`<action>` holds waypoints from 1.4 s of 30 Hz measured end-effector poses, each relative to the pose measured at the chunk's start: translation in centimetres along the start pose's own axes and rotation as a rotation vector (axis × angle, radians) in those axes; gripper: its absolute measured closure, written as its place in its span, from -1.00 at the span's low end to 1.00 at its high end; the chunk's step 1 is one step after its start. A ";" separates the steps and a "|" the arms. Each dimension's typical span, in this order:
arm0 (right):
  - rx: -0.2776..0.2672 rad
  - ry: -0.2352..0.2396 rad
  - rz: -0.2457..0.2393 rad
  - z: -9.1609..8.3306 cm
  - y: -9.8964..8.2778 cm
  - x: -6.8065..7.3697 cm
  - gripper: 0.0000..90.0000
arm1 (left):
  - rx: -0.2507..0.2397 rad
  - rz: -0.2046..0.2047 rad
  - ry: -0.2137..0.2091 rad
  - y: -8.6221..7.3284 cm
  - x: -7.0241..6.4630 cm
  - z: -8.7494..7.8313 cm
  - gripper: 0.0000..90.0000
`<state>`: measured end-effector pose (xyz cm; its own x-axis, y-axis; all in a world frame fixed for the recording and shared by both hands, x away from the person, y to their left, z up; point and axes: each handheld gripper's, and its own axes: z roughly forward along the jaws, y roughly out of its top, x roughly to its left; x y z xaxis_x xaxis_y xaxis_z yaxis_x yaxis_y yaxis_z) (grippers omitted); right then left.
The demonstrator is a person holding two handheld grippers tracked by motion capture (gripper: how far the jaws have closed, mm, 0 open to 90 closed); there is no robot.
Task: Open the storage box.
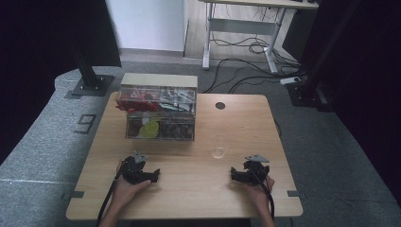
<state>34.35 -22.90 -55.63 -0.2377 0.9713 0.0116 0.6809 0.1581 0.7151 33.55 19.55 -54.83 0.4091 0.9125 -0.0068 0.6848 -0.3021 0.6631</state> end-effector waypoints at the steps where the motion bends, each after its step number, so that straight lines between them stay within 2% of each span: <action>1: 0.000 -0.001 0.001 0.0 0.0 0.0 -1.00 | 0.000 -0.001 0.001 0.0 0.0 0.0 -0.96; 6: 0.000 -0.001 0.002 0.0 0.0 0.0 -0.99 | 0.007 0.001 0.002 0.0 0.2 -0.2 -0.90; 13: -0.003 -0.003 0.001 -0.1 -0.1 -0.1 -0.98 | -0.007 -0.016 0.016 0.0 0.4 -0.6 -0.53; 16: -0.003 -0.003 0.000 -0.1 -0.1 -0.1 -0.98 | -0.011 0.001 0.019 0.0 0.4 -1.0 -0.41; 18: -0.003 -0.003 0.001 -0.1 -0.1 -0.1 -0.98 | -0.034 -0.004 0.022 0.1 1.0 -1.6 -0.33; 22: -0.003 0.001 -0.002 -0.1 -0.1 -0.1 -0.98 | -0.105 -0.049 0.034 0.1 2.5 -3.3 -0.08; 25: -0.003 0.003 -0.003 -0.1 0.0 -0.2 -0.98 | -0.122 -0.043 0.043 0.0 2.7 -4.0 0.15; 29: -0.003 0.003 -0.003 -0.1 0.0 -0.2 -0.98 | -0.135 -0.030 0.060 0.2 3.0 -4.7 0.26; 33: -0.005 0.005 -0.005 -0.1 -0.1 -0.2 -0.96 | -0.176 -0.058 0.030 0.2 3.7 -5.8 0.37; 38: -0.005 0.006 -0.005 -0.1 -0.1 -0.2 -0.97 | -0.195 -0.085 -0.011 0.4 4.3 -6.6 0.46; 39: -0.005 0.006 -0.005 -0.1 -0.1 -0.3 -0.96 | -0.198 -0.091 -0.013 0.5 4.3 -6.7 0.56; 40: -0.005 0.006 -0.005 -0.1 -0.1 -0.3 -0.96 | -0.200 -0.099 -0.023 0.6 4.4 -6.8 0.56; 42: -0.005 0.005 -0.004 -0.1 -0.1 -0.3 -0.96 | -0.205 -0.111 -0.056 0.8 4.6 -7.1 0.69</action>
<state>34.31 -23.17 -55.61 -0.2442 0.9696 0.0119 0.6762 0.1615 0.7188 31.69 25.43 -49.05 0.3753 0.9183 -0.1258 0.5929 -0.1335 0.7941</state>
